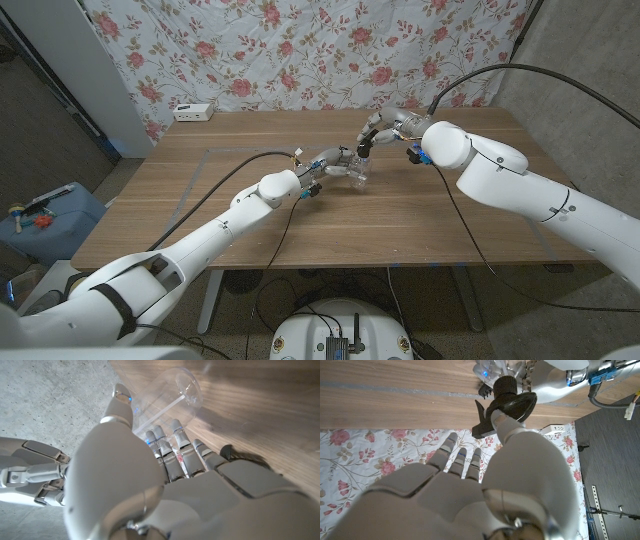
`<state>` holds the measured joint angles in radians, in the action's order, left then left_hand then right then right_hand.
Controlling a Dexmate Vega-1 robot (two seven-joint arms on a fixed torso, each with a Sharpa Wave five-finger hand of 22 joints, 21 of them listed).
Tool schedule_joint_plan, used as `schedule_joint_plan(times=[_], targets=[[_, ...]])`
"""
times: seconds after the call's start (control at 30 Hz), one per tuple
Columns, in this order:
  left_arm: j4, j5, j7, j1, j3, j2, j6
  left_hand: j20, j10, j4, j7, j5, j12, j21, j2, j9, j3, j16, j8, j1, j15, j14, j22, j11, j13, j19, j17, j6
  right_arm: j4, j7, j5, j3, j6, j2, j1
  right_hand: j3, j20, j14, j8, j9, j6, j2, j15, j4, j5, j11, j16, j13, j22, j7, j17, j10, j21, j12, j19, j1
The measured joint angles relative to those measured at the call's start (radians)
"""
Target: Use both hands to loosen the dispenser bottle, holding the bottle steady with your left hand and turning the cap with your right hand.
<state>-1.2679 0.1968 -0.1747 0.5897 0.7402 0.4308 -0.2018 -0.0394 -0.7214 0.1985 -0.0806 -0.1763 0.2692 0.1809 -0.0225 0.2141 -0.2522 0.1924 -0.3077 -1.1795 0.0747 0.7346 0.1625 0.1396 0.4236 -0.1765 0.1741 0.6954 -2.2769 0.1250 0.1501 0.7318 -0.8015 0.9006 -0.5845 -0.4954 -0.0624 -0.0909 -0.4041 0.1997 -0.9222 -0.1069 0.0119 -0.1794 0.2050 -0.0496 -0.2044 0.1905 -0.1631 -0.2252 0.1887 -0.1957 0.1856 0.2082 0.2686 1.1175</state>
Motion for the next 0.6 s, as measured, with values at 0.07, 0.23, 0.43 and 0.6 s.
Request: schedule_joint_plan(times=[0.07,0.23,0.43,0.6], targets=[[0.002,0.001,0.0,0.0,0.0,-0.001,0.0,0.0,-0.002,0.0,0.0,0.0,0.0,0.0,0.0,0.0,0.0,0.0,0.0,0.0,0.0,0.0,0.0,-0.001,0.0,0.0,0.0,0.0,0.002,0.001,-0.001,0.0,0.003,-0.001,0.0,0.0,0.0,-0.004,0.0,0.0,-0.004,0.0,-0.004,0.0,0.0,-0.001,0.0,0.0,0.0,0.004,0.0,-0.001,0.0,0.0,0.0,0.0],[0.004,0.002,0.0,0.0,0.0,-0.002,0.0,0.0,-0.005,0.0,0.0,0.0,-0.003,0.0,0.0,0.0,0.0,0.0,0.0,0.0,0.0,0.0,0.0,-0.002,0.0,0.0,0.0,0.0,0.003,0.006,-0.001,-0.001,0.006,-0.002,0.005,0.0,0.0,-0.005,0.011,0.0,0.007,0.005,-0.005,0.0,0.0,-0.001,0.0,0.001,0.0,0.004,0.0,-0.001,0.0,0.0,0.0,0.006],[0.005,0.002,0.002,0.0,0.0,-0.002,-0.002,0.0,-0.005,0.0,0.0,0.0,-0.004,0.0,0.0,0.0,0.0,-0.001,0.0,0.0,0.0,0.0,0.0,-0.002,0.001,0.0,0.001,0.0,0.003,0.014,-0.001,-0.001,0.006,-0.001,0.011,0.0,0.002,0.004,0.047,-0.005,0.067,0.009,0.004,0.0,0.0,0.0,0.0,0.003,0.0,0.005,0.0,0.01,0.0,-0.009,-0.009,0.017],[0.004,0.0,0.01,0.002,-0.002,-0.002,-0.006,0.0,-0.005,0.0,0.0,0.0,-0.008,0.0,0.0,0.0,0.0,-0.003,0.001,0.0,0.0,0.0,0.0,-0.002,0.006,0.0,0.001,0.0,-0.005,0.02,-0.001,-0.002,0.0,0.003,0.013,0.0,-0.004,0.009,0.064,-0.004,0.09,0.013,0.01,0.0,0.0,0.005,0.0,0.003,0.0,0.008,0.0,0.023,0.0,-0.012,-0.015,0.021]])
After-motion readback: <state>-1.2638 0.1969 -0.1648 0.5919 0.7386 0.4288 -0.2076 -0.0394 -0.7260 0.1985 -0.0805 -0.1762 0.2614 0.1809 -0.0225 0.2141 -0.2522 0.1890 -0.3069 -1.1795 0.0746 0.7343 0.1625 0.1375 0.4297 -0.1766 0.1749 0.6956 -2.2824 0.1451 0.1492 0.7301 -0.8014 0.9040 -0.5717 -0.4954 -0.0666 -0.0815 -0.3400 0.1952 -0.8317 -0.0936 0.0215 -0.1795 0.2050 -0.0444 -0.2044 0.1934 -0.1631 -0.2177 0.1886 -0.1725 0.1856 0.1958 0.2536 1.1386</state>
